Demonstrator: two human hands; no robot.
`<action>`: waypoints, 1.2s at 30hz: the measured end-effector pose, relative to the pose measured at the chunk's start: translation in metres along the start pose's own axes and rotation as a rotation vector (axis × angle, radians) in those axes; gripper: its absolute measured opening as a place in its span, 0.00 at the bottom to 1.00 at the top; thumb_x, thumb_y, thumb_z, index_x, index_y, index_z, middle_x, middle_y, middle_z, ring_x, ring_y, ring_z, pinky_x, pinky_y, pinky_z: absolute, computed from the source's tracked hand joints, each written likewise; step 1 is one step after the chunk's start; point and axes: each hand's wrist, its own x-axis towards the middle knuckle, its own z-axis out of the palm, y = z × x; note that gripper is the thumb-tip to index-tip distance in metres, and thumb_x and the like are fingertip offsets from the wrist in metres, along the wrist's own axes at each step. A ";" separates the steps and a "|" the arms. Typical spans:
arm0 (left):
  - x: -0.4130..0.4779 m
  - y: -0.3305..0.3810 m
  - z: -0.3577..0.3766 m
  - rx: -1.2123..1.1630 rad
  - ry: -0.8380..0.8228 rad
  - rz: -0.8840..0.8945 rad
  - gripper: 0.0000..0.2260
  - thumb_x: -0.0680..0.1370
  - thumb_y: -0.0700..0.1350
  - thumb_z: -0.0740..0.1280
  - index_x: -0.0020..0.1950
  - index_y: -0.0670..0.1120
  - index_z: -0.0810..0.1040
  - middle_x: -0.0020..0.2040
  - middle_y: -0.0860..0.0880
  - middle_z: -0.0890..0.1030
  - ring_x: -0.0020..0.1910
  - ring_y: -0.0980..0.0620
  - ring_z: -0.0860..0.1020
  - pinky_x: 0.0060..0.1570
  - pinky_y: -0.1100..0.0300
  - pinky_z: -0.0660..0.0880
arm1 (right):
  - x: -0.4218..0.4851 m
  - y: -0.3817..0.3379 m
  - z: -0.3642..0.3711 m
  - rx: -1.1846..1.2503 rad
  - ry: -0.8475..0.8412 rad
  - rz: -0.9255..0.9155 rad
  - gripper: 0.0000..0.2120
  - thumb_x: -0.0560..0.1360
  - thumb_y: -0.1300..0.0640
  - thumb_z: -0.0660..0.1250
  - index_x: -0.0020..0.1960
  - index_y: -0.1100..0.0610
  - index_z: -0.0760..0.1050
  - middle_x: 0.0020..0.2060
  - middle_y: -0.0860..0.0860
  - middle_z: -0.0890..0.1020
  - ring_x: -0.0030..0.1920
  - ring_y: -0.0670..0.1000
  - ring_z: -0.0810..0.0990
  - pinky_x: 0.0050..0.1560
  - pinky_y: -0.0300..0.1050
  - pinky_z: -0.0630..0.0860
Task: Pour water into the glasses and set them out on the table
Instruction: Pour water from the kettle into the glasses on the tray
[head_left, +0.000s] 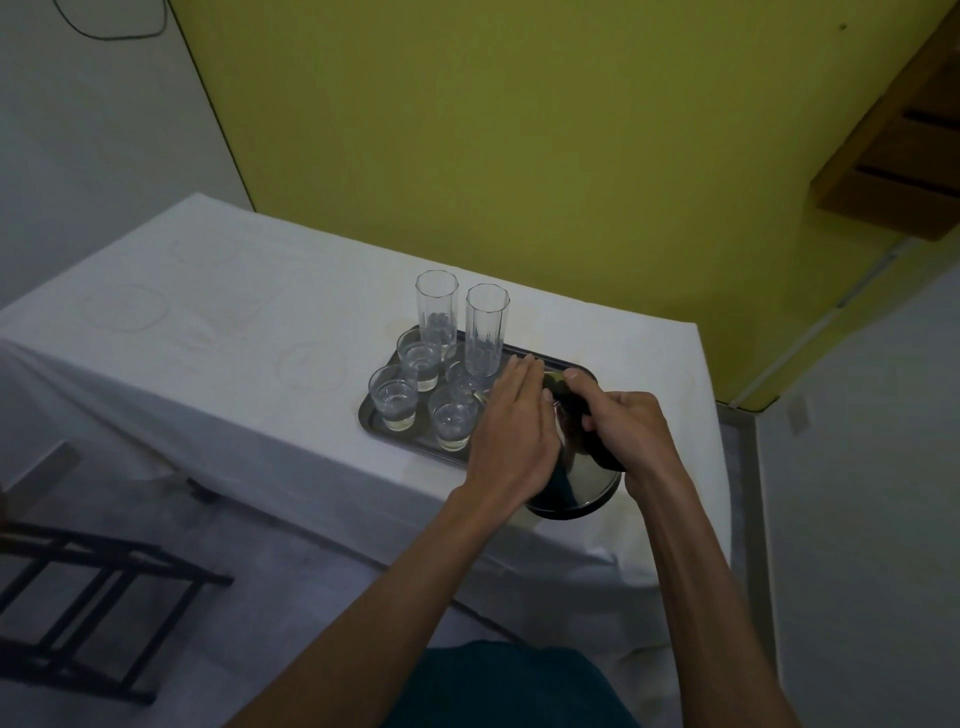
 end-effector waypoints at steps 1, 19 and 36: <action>0.000 0.000 0.000 0.002 -0.001 -0.001 0.21 0.84 0.47 0.51 0.77 0.42 0.60 0.78 0.46 0.61 0.78 0.53 0.53 0.75 0.61 0.51 | 0.000 0.000 0.000 -0.003 -0.001 0.002 0.27 0.70 0.35 0.73 0.27 0.56 0.77 0.18 0.46 0.75 0.30 0.52 0.74 0.36 0.46 0.68; 0.002 0.002 -0.001 0.004 -0.009 -0.009 0.21 0.84 0.46 0.51 0.77 0.42 0.59 0.78 0.46 0.61 0.78 0.52 0.53 0.76 0.58 0.52 | 0.007 0.000 -0.001 -0.024 -0.016 -0.008 0.27 0.70 0.34 0.72 0.26 0.56 0.77 0.20 0.48 0.77 0.31 0.53 0.75 0.37 0.47 0.69; 0.026 0.021 -0.001 0.083 0.086 0.113 0.21 0.84 0.45 0.50 0.76 0.39 0.60 0.78 0.43 0.60 0.79 0.49 0.51 0.75 0.61 0.46 | 0.021 -0.008 -0.012 0.129 0.009 -0.011 0.27 0.68 0.36 0.74 0.27 0.58 0.74 0.22 0.51 0.75 0.28 0.54 0.71 0.38 0.48 0.67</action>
